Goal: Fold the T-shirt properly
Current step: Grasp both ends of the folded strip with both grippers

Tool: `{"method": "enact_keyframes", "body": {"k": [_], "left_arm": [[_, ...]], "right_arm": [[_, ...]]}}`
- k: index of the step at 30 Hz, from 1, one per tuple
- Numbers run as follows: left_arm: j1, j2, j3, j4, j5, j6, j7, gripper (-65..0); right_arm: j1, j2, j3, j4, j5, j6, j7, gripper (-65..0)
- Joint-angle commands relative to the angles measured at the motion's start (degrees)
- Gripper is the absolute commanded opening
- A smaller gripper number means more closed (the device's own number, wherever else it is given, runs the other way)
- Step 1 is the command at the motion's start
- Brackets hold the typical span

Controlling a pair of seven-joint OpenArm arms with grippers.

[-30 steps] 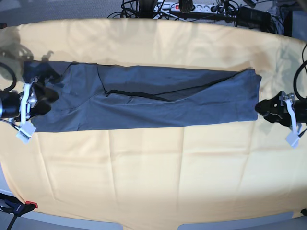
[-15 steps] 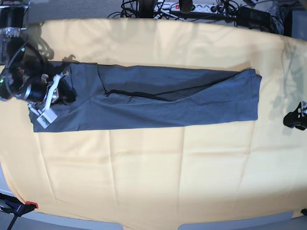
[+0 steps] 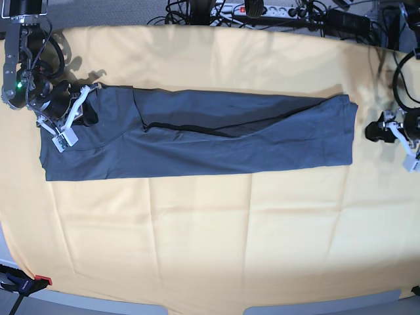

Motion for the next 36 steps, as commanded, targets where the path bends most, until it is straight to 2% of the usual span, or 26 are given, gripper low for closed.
{"method": "enact_keyframes", "body": {"k": [1,6,9,12,17,23,24,26,28,30,31,34,36], "left_arm": [[-1.05,-0.48,-0.55,0.66,0.70,0.74,0.09,-24.7],[-0.28,3.87,-0.55,0.66,-0.24,1.42,2.03,-24.7],[-0.28,5.86,-0.52,0.66,-4.42,-1.11,6.14,-24.7],[-0.22,6.23,-0.52,0.66,-10.05,-3.82,10.01,-24.7],[-0.26,6.60,-0.52,0.66,-16.74,-5.03,10.47,-24.7],[-0.57,9.70,-0.52,0.66,-22.16,-8.37,10.40,-24.9],[-0.66,10.08,-0.52,0.66,-21.97,-8.33,10.21,-26.4],[-0.61,10.25,-0.52,0.66,-21.29,-8.33,9.16,-34.3],[-0.79,10.19,-0.52,0.66,-17.99,-8.31,7.69,-46.7],[-0.76,10.12,-0.52,0.66,-14.36,-8.28,6.01,-62.6],[-0.76,9.94,-0.52,0.66,-12.92,-8.17,4.98,-65.0],[-0.76,8.81,-0.55,0.66,-8.28,-5.57,0.70,-65.0],[-0.79,7.43,-0.55,0.68,-6.51,-4.26,-1.38,-65.0]], "right_arm": [[0.17,1.03,0.52,0.81,-0.44,-0.04,0.02,-65.0],[0.17,1.01,0.52,0.83,-0.42,-0.07,0.02,-65.0],[0.33,1.03,0.52,0.83,-0.42,-0.07,0.04,-65.0],[0.66,1.01,0.52,0.83,-0.39,-0.07,0.07,-65.0],[0.96,1.01,0.52,0.83,0.04,-0.04,0.07,-65.0],[0.96,1.01,0.52,0.83,4.81,0.00,0.04,-65.0],[0.96,1.01,0.52,0.83,4.85,0.04,0.04,-65.0],[0.96,1.03,0.52,0.83,4.92,0.59,-0.02,-65.0],[0.98,1.03,0.52,0.83,4.98,1.42,0.02,-65.0],[1.31,1.03,0.52,0.83,5.05,1.68,0.02,-65.0],[1.77,1.03,0.52,0.85,5.88,1.46,-0.02,-65.0],[3.85,1.03,0.52,1.11,8.20,-1.14,-0.02,-44.4],[5.77,1.03,0.55,1.53,9.44,-1.79,0.00,-34.5]]}}
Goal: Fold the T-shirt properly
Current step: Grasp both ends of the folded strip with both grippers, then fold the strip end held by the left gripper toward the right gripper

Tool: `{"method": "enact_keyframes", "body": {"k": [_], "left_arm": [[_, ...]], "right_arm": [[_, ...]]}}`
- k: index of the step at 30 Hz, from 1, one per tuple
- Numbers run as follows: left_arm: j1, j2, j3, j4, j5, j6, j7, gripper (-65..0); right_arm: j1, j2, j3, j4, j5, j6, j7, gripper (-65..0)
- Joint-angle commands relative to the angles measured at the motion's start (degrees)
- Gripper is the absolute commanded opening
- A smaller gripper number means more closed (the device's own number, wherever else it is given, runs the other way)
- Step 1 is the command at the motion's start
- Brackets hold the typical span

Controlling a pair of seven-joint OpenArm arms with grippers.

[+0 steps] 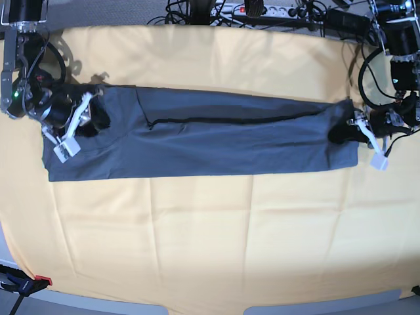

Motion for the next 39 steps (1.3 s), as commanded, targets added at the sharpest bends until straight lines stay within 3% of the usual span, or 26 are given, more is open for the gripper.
{"method": "enact_keyframes", "body": {"k": [1,11,15,18,20,24,29,35,39], "left_arm": [[-0.98,-2.62,-0.46,0.66,0.74,0.48,-0.90,-65.0],[-1.31,-11.91,-0.46,0.68,-0.28,0.44,-0.33,-65.0],[-3.21,-14.73,-0.46,0.68,-9.77,0.15,5.95,-65.0],[-6.36,-14.40,-0.46,0.68,-20.70,-1.22,13.15,-65.0],[-6.91,-13.88,-0.46,1.05,-22.98,-2.69,13.15,-65.0],[-6.99,-11.21,-0.46,4.39,-22.98,-1.27,13.15,-65.0],[-6.60,-3.69,-0.46,11.39,-22.98,-1.79,13.15,-65.0],[-6.21,5.97,-0.44,15.12,-22.98,-3.41,13.15,-65.0],[-6.16,11.96,-0.44,14.56,-22.98,-7.26,13.15,-65.0]], "right_arm": [[1.64,1.01,0.48,1.44,2.01,-0.24,1.29,-33.5],[6.21,0.96,0.46,1.86,3.61,-0.11,0.83,-33.5],[6.14,0.44,0.46,1.84,3.61,-0.04,-0.15,-33.5],[6.14,-0.98,0.46,1.73,3.13,1.46,-0.17,-33.5],[6.01,-2.80,0.46,1.68,2.14,1.84,-0.17,-33.5],[5.25,-6.60,0.35,1.57,-1.31,2.69,0.70,-33.5],[5.22,-9.99,0.28,1.57,-3.98,3.85,0.74,-33.5],[5.35,-10.62,0.28,1.57,-4.42,3.93,0.70,-33.5],[5.27,-10.60,0.31,1.57,-4.44,3.85,0.66,-33.5]]}}
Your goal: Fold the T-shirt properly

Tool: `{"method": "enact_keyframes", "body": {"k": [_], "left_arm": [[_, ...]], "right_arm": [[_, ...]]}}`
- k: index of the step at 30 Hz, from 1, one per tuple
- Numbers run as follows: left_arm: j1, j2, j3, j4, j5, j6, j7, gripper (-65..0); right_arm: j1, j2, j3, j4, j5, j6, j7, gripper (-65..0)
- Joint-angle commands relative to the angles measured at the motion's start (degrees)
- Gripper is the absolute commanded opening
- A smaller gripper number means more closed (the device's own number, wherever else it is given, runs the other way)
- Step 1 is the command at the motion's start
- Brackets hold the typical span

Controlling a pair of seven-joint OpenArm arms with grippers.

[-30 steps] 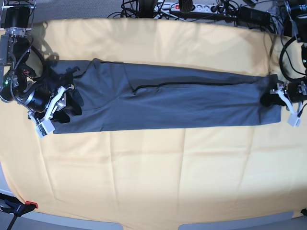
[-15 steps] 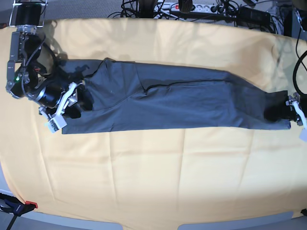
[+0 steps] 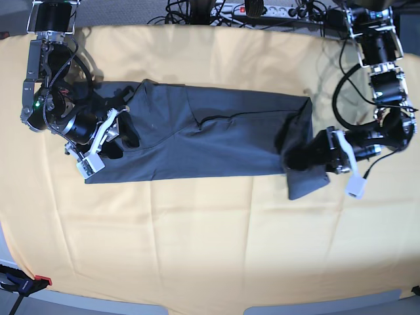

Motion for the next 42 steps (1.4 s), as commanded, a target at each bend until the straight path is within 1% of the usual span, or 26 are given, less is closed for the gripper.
{"method": "enact_keyframes", "body": {"k": [1,4,7,8,9,10,11,12,13,14,17,22,23,26,28,29,30,31,32,33,36,38,40,42], "left_arm": [[-1.11,0.48,-0.42,0.55,-1.65,-0.90,-0.79,-65.0],[-1.09,4.20,-0.37,-0.20,-1.65,-0.98,-0.79,-65.0],[-1.14,6.67,-0.33,-0.22,-1.65,-1.84,-0.79,-65.0],[-1.14,7.15,-0.26,-0.22,-1.65,-1.77,-0.79,-62.4],[-1.14,7.61,0.04,-0.22,-1.65,-1.49,-0.79,-53.1],[-1.11,7.78,0.55,-0.22,-1.65,0.37,-0.79,-42.8],[-1.11,7.76,1.33,-0.22,-1.65,3.78,-0.79,-33.4],[-1.14,7.74,2.21,-0.22,-1.65,6.99,-0.79,-26.2],[-1.11,7.74,2.97,-0.22,-1.65,8.70,-0.79,-22.3],[-1.11,7.74,3.69,-0.22,-1.65,8.81,-0.79,-21.3],[-1.11,7.56,5.22,-0.22,-1.65,8.09,-0.79,-21.3],[-1.11,7.54,5.20,-0.22,-1.65,7.67,-0.79,-21.3],[-1.14,7.41,5.14,-0.22,-1.65,7.13,-0.79,-21.3],[-1.11,6.47,4.68,-0.22,-1.65,2.01,-0.79,-21.5],[-1.11,5.53,4.22,-0.22,-1.65,0.31,-0.79,-22.5],[-1.14,5.20,3.91,-0.22,-1.65,-0.42,-0.79,-25.4],[-1.11,4.98,3.65,-0.22,-1.65,-1.11,-0.79,-32.3],[-1.11,4.85,3.61,-0.22,-1.62,-1.20,-0.79,-43.5],[-1.11,4.90,3.61,-0.22,0.15,-1.16,-0.79,-57.1],[-1.07,5.07,3.61,-0.22,1.66,-1.16,-0.79,-65.0],[-0.42,5.86,3.67,-0.22,7.65,-1.18,-0.87,-65.0],[0.22,6.21,3.85,-0.24,13.51,-1.18,-3.04,-65.0],[1.40,6.54,3.89,-0.24,18.53,-1.16,-5.66,-65.0],[3.37,6.71,3.89,-0.24,22.40,-1.11,-8.68,-65.0]], "right_arm": [[0.94,0.66,0.31,0.85,1.03,0.04,1.36,-33.5],[0.96,0.66,0.31,0.85,1.25,0.02,1.33,-33.5],[0.94,0.66,0.31,0.85,1.20,0.00,1.31,-33.5],[0.94,0.66,0.31,0.85,1.20,0.00,1.29,-33.5],[0.94,0.66,0.33,0.85,1.20,0.00,1.29,-33.5],[0.96,0.66,0.33,0.85,1.22,0.02,1.31,-33.5],[0.96,0.66,0.31,0.85,1.22,0.04,1.33,-33.5],[0.96,0.66,0.31,0.85,1.22,0.02,1.33,-33.5],[0.96,0.66,0.33,0.85,1.22,0.02,1.33,-33.5],[0.96,0.66,0.31,0.85,1.22,0.02,1.36,-33.5],[0.96,0.66,0.33,0.85,1.22,0.02,1.38,-33.5],[0.98,0.66,0.33,0.85,1.22,0.02,1.38,-33.5],[1.09,0.66,0.33,0.85,1.22,0.02,1.36,-33.5],[1.09,0.66,0.33,0.85,1.22,0.04,1.38,-33.5],[1.09,0.66,0.33,0.85,1.25,0.02,1.38,-33.5],[1.09,0.66,0.33,0.85,1.25,0.00,1.38,-33.5],[1.09,0.66,0.33,0.85,1.49,0.02,1.38,-33.5],[1.09,0.66,0.33,0.85,1.70,0.02,1.38,-33.5],[1.11,0.66,0.33,0.87,1.70,0.02,1.62,-33.5],[1.11,0.66,0.33,0.87,1.68,0.02,2.08,-33.5],[1.60,0.70,0.39,1.18,1.62,0.17,2.21,-33.5],[2.34,0.70,0.98,2.03,1.42,-0.35,0.76,-33.5],[3.10,0.70,2.08,3.69,-1.29,-2.67,0.39,-33.5],[3.32,0.74,3.48,5.49,-7.10,-5.62,0.46,-32.3]]}}
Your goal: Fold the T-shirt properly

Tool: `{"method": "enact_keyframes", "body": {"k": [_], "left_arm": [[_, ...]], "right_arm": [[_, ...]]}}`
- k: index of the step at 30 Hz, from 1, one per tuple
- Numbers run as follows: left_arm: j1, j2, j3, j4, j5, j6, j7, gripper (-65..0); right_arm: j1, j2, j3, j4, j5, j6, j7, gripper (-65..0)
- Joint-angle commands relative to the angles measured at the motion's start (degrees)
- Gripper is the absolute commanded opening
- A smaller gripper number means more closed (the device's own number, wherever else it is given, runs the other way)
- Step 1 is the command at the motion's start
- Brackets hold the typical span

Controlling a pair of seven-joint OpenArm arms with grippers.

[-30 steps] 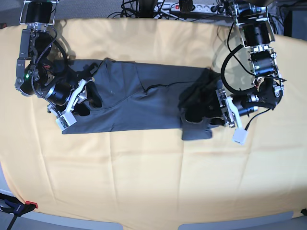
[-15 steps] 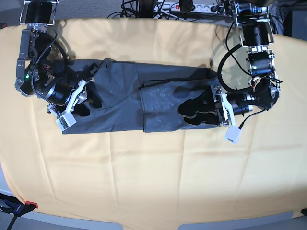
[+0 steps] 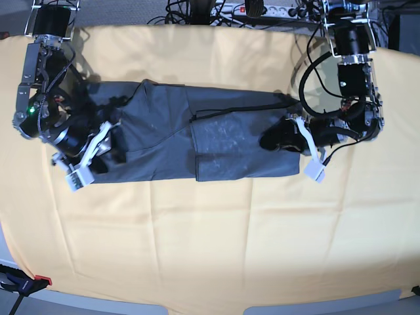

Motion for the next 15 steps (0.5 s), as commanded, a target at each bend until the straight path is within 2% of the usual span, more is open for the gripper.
{"method": "enact_keyframes", "body": {"k": [1,4,6,8,10,15], "left_arm": [[0.17,-0.33,-0.20,0.81,0.02,-0.02,-1.57,-65.0],[2.51,-0.42,-0.22,0.81,2.08,0.72,-3.28,-65.0],[3.67,-0.35,-0.22,0.81,1.77,0.70,-3.19,-65.0],[4.31,-0.31,-0.22,0.81,1.62,0.70,-3.21,-65.0],[4.35,-0.33,-0.22,0.81,1.64,0.70,-3.21,-65.0],[4.17,-0.46,-0.22,0.81,1.62,0.70,-3.21,-65.0]], "right_arm": [[0.74,0.98,1.07,1.38,-2.03,-1.20,1.05,-29.4],[0.24,1.84,2.01,1.22,-7.85,-7.19,0.20,-24.1],[-1.11,1.92,2.36,0.33,-10.45,-12.20,0.00,-24.1],[-2.49,1.88,2.78,-1.95,-10.91,-15.80,-0.04,-24.1],[-3.15,1.90,3.10,-5.09,-8.46,-17.42,-0.44,-24.1],[-3.39,1.88,5.51,-10.64,0.09,-17.59,-3.08,-24.1]]}}
